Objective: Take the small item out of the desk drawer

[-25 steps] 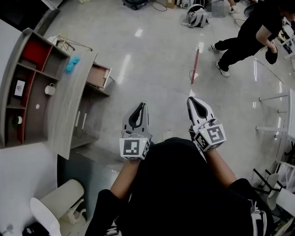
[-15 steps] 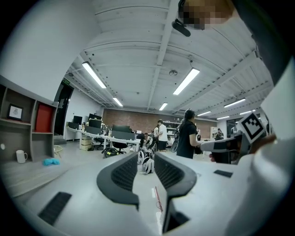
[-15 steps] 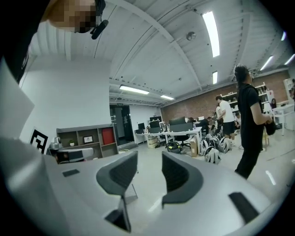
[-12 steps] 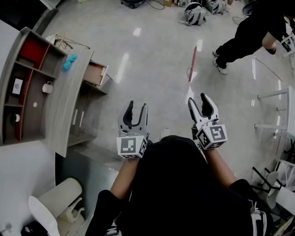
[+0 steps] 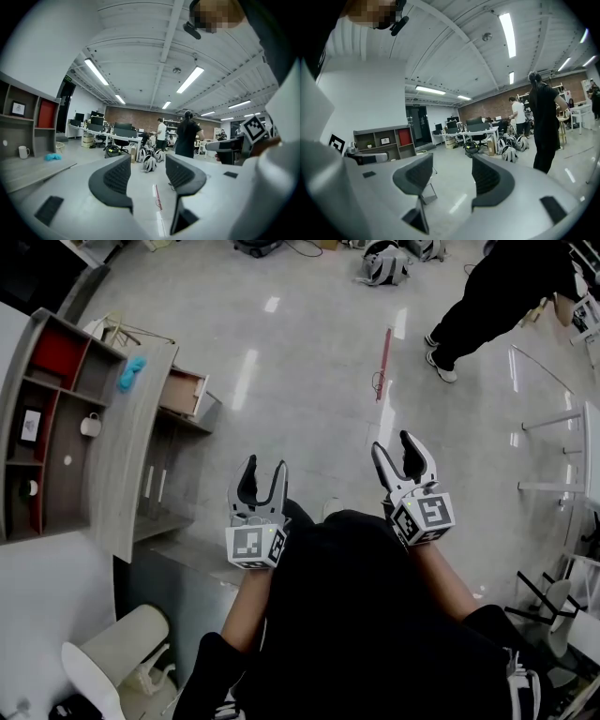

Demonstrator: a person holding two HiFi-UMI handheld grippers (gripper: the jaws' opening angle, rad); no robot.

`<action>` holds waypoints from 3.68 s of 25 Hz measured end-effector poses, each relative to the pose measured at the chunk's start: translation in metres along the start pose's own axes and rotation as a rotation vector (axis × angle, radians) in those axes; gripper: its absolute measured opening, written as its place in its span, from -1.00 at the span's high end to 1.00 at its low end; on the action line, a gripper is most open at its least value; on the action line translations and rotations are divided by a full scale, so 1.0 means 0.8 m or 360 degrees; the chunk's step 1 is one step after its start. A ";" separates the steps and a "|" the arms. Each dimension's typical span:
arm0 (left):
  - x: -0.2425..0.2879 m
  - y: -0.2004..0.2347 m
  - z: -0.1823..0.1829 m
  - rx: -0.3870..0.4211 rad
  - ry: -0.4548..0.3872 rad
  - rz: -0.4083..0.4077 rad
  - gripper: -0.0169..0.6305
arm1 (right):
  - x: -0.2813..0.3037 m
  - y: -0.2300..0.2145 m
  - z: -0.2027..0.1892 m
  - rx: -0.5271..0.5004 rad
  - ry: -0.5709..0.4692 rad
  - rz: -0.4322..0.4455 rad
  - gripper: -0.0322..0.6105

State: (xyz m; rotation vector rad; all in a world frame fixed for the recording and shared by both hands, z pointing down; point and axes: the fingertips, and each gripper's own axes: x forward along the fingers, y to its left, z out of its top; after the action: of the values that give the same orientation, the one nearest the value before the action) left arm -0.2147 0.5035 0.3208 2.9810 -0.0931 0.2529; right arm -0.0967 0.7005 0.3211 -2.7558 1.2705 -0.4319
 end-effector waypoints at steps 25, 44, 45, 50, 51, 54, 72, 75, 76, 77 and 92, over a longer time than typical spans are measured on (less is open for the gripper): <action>0.189 0.198 0.018 -0.0088 0.0057 0.0040 0.30 | 0.268 -0.003 -0.001 -0.0085 0.0327 0.0050 0.14; 0.363 0.465 0.066 -0.0190 0.0060 0.0170 0.30 | 0.636 0.086 0.112 -0.0243 0.0343 0.0277 0.13; 0.368 0.474 0.069 -0.0192 0.0052 0.0174 0.30 | 0.651 0.091 0.117 -0.0252 0.0337 0.0287 0.13; 0.373 0.526 0.074 -0.0210 0.0011 0.0225 0.30 | 0.707 0.129 0.120 -0.0273 0.0325 0.0350 0.13; 0.372 0.536 0.075 -0.0214 0.0006 0.0245 0.30 | 0.714 0.138 0.119 -0.0279 0.0334 0.0373 0.13; 0.360 0.559 0.078 -0.0235 -0.0020 0.0325 0.30 | 0.727 0.158 0.115 -0.0311 0.0376 0.0448 0.12; 0.221 0.689 0.046 -0.0476 -0.0087 0.1222 0.30 | 0.876 0.351 0.081 -0.0447 0.0518 0.1199 0.10; 0.207 0.713 0.035 -0.0543 -0.0074 0.1398 0.30 | 0.905 0.385 0.075 -0.0455 0.0536 0.1350 0.10; 0.208 0.720 0.036 -0.0550 -0.0066 0.1436 0.30 | 0.916 0.394 0.072 -0.0456 0.0553 0.1399 0.10; 0.211 0.725 0.037 -0.0549 -0.0054 0.1462 0.30 | 0.926 0.400 0.071 -0.0460 0.0570 0.1440 0.10; 0.352 0.787 0.064 -0.0638 0.0130 0.1673 0.30 | 1.127 0.369 0.097 -0.0433 0.0693 0.1657 0.11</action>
State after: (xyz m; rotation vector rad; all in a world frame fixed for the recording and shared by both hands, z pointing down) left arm 0.0238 -0.1396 0.4089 2.2419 -1.4851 0.3908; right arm 0.2656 -0.1768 0.3919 -1.7579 2.7335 -0.7740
